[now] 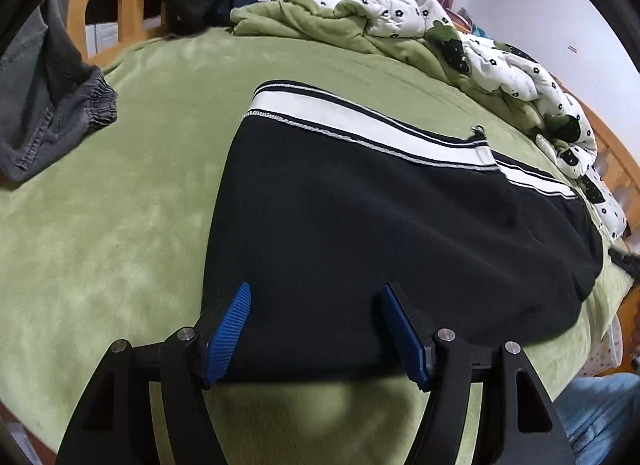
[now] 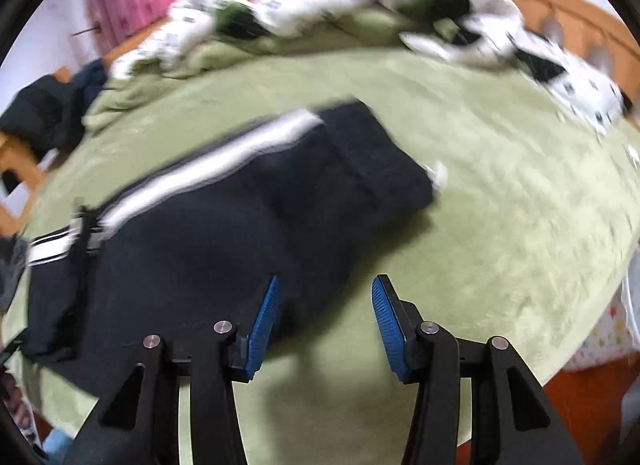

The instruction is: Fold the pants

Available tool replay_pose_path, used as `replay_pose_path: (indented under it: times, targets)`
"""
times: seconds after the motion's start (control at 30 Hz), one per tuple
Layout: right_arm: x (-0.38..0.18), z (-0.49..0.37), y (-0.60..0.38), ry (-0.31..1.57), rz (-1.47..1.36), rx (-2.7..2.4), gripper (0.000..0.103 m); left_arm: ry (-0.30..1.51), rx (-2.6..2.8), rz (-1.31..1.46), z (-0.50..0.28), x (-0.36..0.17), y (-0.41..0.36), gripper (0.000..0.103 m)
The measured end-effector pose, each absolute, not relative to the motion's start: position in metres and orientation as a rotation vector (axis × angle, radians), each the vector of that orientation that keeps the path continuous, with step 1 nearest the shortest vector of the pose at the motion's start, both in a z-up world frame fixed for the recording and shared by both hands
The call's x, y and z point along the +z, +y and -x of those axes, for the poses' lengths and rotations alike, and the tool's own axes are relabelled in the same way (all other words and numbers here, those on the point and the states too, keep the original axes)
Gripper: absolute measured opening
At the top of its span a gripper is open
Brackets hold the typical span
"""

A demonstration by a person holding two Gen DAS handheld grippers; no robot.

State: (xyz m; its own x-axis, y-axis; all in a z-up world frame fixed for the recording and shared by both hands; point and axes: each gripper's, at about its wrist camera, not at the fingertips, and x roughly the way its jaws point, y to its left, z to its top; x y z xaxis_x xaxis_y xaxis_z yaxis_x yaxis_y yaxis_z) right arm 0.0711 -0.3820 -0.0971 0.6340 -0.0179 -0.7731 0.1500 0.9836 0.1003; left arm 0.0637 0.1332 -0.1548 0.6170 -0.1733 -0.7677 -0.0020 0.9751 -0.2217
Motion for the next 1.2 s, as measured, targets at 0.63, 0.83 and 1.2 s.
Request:
replay_pose_path:
  times: [0.63,0.83,1.2]
  targets:
    - [-0.161,-0.137,-0.152,0.969,-0.128,0.329,0.015,0.871,-0.134,0.439,0.002,-0.172,0.206,0.071]
    - [-0.174,-0.129,-0.179,1.015,-0.236,0.379,0.019,0.831,-0.189,0.459,-0.002,-0.171,0.203,0.071]
    - [-0.099,-0.105,-0.280,0.879,-0.201,0.105,0.032,0.779,-0.175,0.447,-0.026,-0.165,0.184,0.071]
